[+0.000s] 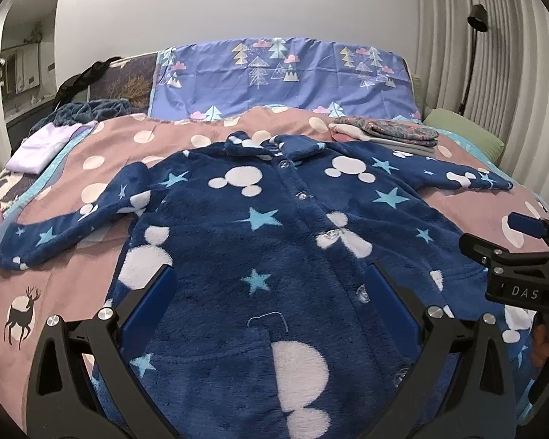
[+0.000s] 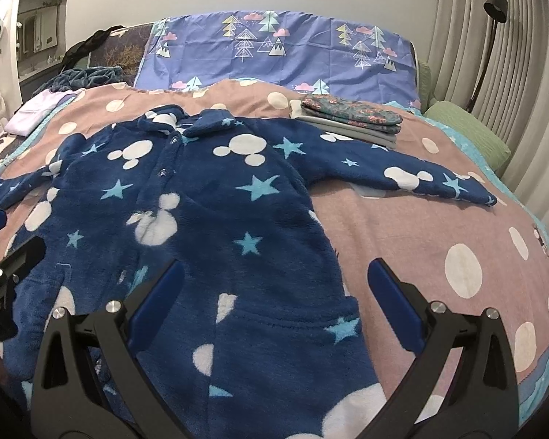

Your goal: Fold small clothes

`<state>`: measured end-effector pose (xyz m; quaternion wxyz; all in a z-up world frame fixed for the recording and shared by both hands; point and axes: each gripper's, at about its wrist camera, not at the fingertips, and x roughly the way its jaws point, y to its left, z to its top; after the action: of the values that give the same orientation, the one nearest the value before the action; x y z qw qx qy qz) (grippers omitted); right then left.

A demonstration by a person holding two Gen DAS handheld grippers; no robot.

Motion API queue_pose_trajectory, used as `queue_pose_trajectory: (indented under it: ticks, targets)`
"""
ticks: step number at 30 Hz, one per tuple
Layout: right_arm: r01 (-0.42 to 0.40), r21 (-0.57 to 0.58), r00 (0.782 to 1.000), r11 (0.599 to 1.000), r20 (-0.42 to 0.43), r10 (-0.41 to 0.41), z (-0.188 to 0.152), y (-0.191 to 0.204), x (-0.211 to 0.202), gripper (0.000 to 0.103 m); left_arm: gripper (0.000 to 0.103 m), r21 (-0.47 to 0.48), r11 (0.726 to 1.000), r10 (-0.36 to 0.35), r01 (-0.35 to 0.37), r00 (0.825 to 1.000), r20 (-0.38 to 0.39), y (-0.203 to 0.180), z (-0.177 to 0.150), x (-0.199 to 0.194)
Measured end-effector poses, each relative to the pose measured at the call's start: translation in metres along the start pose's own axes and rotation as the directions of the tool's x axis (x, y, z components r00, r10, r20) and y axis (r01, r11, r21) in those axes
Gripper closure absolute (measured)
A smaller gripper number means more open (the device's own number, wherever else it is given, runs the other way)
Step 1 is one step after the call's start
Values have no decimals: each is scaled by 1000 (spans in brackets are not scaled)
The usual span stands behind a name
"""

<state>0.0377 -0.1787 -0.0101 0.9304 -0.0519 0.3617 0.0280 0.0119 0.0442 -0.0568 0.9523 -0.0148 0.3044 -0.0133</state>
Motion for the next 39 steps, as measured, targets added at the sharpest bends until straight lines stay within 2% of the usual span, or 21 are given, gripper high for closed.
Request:
queue_pose_trajectory:
  ticks: [8,26,30,31,32,33,34,35,38,39]
  targets:
    - [-11,12,1000,1000,-10,11,3,-1,6,2,1,-86,996,30,-31,999,-22,31,-2,5]
    - [-30,-15,999,999,-13,30,14,9,16,2,1,-137,987,85,-84,996,3,74,2,1]
    - [-36,-22,999,999,-22,36,15,11,21,2,1,-231,971,61,-57,998,8,108,3,1]
    - [-35,-24,999,999,-24,35,15,12,22,2,2,-267,962,66,-62,998,6,121,2,2]
    - [-34,-26,999,999,-28,33,15,11,24,2,8,-304,950,71,-67,997,4,134,1,2]
    - [-32,-26,999,999,-30,32,15,11,25,2,11,-357,932,70,-65,998,2,156,-1,4]
    - [-30,-26,999,999,-34,29,14,11,27,2,18,-394,917,65,-61,998,-3,170,-2,6]
    - [-26,-25,999,999,-37,26,14,10,29,2,25,-452,890,55,-55,998,-11,191,-5,10]
    - [-13,-15,998,1000,-55,12,14,6,36,2,32,-635,771,29,-50,999,-42,253,-19,23]
    - [-10,-12,998,1000,-57,10,13,5,38,2,32,-704,708,27,-51,999,-46,279,-27,29]
